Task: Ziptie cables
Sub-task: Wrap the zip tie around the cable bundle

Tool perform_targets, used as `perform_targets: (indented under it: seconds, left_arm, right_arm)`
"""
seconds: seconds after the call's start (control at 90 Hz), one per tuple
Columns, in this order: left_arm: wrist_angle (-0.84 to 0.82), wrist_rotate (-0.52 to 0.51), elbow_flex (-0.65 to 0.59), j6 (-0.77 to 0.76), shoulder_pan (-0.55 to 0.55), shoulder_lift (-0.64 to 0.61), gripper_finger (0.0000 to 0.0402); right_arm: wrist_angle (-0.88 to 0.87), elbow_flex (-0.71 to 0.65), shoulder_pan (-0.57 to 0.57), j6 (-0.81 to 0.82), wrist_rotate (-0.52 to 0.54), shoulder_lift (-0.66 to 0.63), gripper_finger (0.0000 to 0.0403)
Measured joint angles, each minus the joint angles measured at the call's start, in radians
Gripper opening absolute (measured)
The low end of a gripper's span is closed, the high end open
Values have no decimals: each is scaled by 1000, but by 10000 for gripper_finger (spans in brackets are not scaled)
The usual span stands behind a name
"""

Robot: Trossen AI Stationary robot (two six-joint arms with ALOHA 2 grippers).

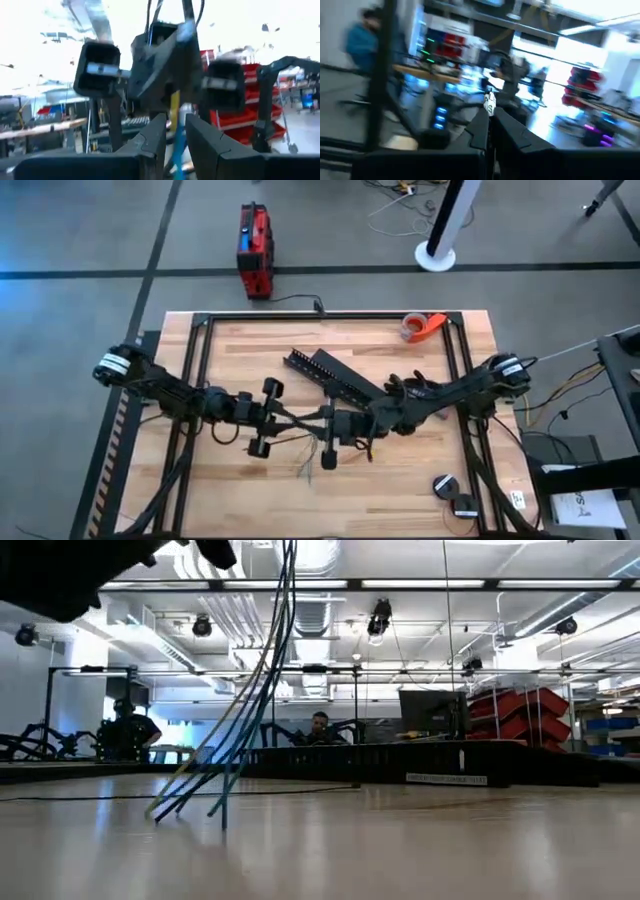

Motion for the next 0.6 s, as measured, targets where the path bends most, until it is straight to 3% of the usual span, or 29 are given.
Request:
perform_targets:
  seconds: [0.3,0.6]
  left_arm:
    - [-340,3,152,4,6,-23,59]
    - [-544,24,149,-39,6,-118,60]
  right_arm:
    - [-12,0,-39,58,-15,3,3]
    - [-115,6,-23,21,-12,-32,3]
